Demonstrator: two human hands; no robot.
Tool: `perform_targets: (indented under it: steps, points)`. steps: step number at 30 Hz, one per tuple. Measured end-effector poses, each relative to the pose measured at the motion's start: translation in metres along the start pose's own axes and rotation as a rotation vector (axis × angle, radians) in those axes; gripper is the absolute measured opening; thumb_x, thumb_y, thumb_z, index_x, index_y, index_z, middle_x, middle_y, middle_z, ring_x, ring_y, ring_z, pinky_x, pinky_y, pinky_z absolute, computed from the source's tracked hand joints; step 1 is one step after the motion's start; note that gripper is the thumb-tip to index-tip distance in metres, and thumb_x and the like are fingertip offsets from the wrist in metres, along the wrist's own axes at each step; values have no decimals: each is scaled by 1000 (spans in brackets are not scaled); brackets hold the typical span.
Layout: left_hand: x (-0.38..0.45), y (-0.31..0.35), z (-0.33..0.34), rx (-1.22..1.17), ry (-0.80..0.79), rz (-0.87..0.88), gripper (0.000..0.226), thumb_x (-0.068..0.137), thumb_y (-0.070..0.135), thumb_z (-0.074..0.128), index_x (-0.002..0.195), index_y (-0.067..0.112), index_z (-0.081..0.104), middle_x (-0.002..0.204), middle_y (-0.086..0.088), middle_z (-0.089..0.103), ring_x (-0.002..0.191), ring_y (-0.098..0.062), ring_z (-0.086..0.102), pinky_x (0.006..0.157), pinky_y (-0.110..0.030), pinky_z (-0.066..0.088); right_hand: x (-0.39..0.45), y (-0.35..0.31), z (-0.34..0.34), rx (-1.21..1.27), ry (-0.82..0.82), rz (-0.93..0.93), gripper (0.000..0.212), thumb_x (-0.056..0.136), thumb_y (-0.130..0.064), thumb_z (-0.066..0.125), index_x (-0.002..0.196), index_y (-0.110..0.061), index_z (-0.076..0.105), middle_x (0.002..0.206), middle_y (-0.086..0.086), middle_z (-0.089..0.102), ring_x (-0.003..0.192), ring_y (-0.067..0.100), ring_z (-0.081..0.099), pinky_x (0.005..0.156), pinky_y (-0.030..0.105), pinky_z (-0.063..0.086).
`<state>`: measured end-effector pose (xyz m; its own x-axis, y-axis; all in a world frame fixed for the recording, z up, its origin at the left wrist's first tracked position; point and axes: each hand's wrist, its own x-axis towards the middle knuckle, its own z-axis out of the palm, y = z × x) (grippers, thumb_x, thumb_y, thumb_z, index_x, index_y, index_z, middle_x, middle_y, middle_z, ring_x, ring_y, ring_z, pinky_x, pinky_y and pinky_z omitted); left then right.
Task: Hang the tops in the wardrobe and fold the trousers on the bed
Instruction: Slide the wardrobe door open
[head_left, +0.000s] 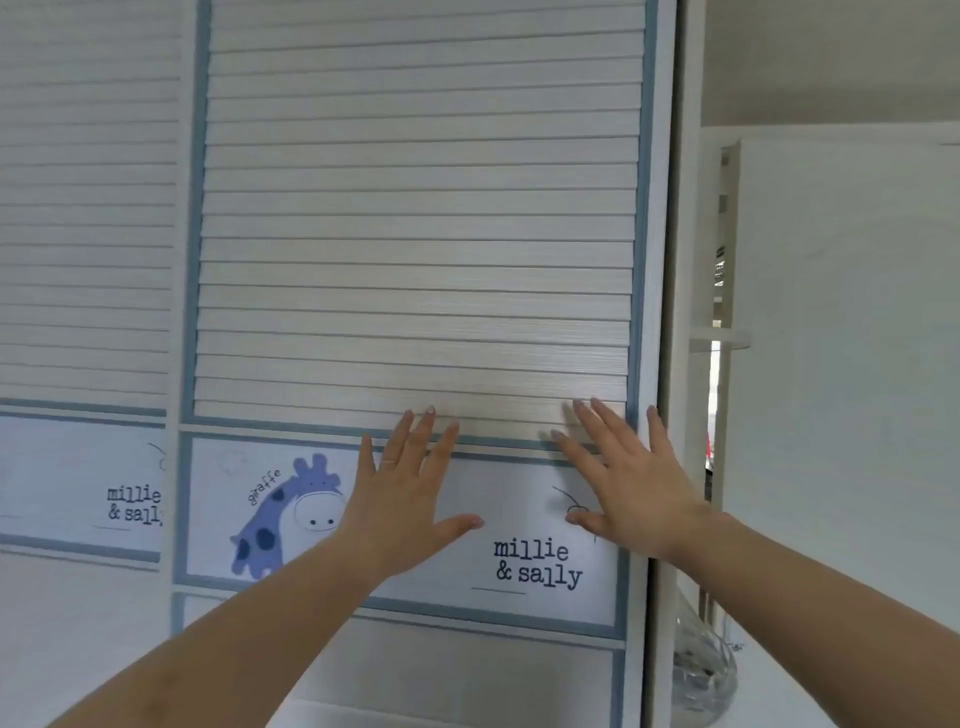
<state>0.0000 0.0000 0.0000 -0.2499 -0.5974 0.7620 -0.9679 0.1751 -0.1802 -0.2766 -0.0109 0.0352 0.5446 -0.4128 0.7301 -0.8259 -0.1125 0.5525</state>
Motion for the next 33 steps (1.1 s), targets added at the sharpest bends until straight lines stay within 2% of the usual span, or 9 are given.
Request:
perform_targets:
  steps: [2,4,7,10,20,26,30,33]
  points:
    - [11,17,8,14,-10,-10,96,81,82,5,152,18,7,155,-13,22,142,-33,27,104,-59,31,1,3,9,25,-27,-25,92,63,-69,68,139,-21,48,147,17,40,135,34,40,96,71,31]
    - [19,33,25,53,35,34,95,83,79,9,153,16,8,153,-15,29,140,-34,31,101,-60,36,-1,3,23,-7,-4,-41,91,63,-69,69,137,-19,51,146,18,42,135,34,40,96,73,29]
    - [30,48,41,86,80,74,95,82,78,19,153,17,9,155,-16,27,141,-34,25,104,-62,34,-1,8,41,8,21,-31,90,62,-68,71,135,-18,53,146,19,40,135,35,39,97,75,19]
    - [38,58,48,113,53,74,94,80,76,26,151,17,14,154,-17,28,141,-36,29,103,-63,35,-3,7,49,39,51,-30,92,62,-67,71,137,-19,50,149,20,36,138,36,35,99,76,12]
    - [40,51,63,131,33,-6,85,84,73,27,152,22,17,158,-16,16,144,-35,17,107,-64,27,6,-7,60,130,62,-33,89,69,-63,68,142,-20,42,153,19,27,142,35,24,105,73,3]
    - [32,23,63,178,4,-25,83,87,72,26,152,21,17,159,-15,12,146,-33,15,106,-66,23,20,-29,58,220,66,-12,77,73,-54,70,139,-20,48,152,16,32,142,32,26,108,69,8]
    - [27,2,65,175,7,-41,84,87,72,28,152,21,16,159,-14,11,146,-33,14,106,-67,23,28,-36,58,292,116,-10,75,73,-48,72,137,-17,49,151,15,36,141,31,30,115,59,10]
    - [22,-17,65,183,-2,-60,84,87,73,24,152,21,14,159,-14,11,146,-33,14,106,-67,24,35,-41,54,313,156,-14,74,74,-39,74,139,-13,48,150,16,35,140,32,31,113,51,18]
